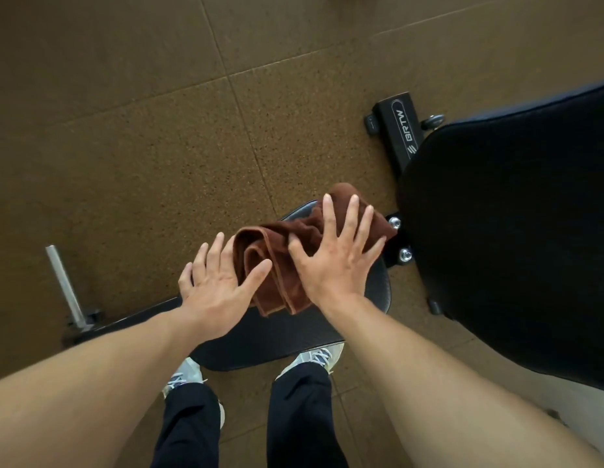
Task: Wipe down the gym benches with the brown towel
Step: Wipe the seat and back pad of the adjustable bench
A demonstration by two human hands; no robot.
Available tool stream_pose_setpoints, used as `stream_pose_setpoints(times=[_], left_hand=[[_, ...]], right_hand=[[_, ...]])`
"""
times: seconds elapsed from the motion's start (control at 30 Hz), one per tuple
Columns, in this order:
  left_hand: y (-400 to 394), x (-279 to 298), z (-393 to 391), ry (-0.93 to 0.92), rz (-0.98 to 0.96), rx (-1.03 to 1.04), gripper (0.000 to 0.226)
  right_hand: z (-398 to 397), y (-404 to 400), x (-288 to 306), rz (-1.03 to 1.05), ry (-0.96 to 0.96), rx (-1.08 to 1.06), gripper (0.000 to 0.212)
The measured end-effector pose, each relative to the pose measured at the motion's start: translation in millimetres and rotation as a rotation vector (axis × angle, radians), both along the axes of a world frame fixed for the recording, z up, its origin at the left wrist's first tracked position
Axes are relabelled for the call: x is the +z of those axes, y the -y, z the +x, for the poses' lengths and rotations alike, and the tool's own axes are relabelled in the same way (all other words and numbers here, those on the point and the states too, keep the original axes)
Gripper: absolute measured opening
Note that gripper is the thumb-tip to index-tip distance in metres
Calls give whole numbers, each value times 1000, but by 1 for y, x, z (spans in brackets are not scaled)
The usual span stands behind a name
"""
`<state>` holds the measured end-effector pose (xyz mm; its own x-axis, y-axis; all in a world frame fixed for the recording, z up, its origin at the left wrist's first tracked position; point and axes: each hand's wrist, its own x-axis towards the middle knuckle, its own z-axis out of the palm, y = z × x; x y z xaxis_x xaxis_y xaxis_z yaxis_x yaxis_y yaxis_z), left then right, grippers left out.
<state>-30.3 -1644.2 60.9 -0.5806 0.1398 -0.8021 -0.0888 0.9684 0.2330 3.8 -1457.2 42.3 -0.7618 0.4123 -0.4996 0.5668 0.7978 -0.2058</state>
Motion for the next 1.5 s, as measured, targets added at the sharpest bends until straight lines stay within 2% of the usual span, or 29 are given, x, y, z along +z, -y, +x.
stream_pose_setpoints(times=[0.07, 0.17, 0.3, 0.47, 0.57, 0.73, 0.83, 0.9, 0.97, 1.03, 1.13, 1.2, 1.3, 1.43, 1.5], left_hand=[[0, -2, 2, -17, -27, -16, 112], [-2, -2, 2, -13, -64, -23, 120], [-4, 2, 1, -19, -66, -16, 130], [-2, 2, 0, -30, -27, -29, 128], [-2, 2, 0, -25, -9, -38, 129], [4, 6, -5, -60, 122, -4, 113], [26, 23, -6, 11, 382, 266, 99], [56, 36, 12, -70, 521, 477, 86], [94, 43, 41, -262, 460, 558, 80], [128, 37, 68, -346, 329, 603, 75], [154, 21, 95, -349, 248, 725, 74], [158, 19, 107, -341, 285, 735, 75], [164, 20, 130, -344, 349, 699, 74], [171, 18, 156, -351, 285, 700, 75], [171, 21, 166, -308, 263, 682, 77]], right_hand=[[-16, -17, -4, 4, -41, 47, 79], [-17, -37, -5, -29, -117, 83, 66], [23, -29, -1, -74, -190, -210, 69], [90, 5, -2, -66, -227, -558, 70], [112, 37, -4, -35, -224, -624, 69], [140, 102, 10, -42, -183, -209, 74], [153, 145, 17, -102, -195, 116, 73], [155, 157, 15, -105, -238, 282, 73], [148, 154, 10, -111, -256, 370, 72], [128, 147, 12, -99, -229, 410, 68], [70, 149, 19, -76, -117, 375, 70], [24, 157, 22, -17, -49, 390, 71], [-11, 177, 26, 84, 29, 500, 61], [36, 194, 23, 167, -159, 781, 44], [75, 183, 15, 151, -229, 972, 50]])
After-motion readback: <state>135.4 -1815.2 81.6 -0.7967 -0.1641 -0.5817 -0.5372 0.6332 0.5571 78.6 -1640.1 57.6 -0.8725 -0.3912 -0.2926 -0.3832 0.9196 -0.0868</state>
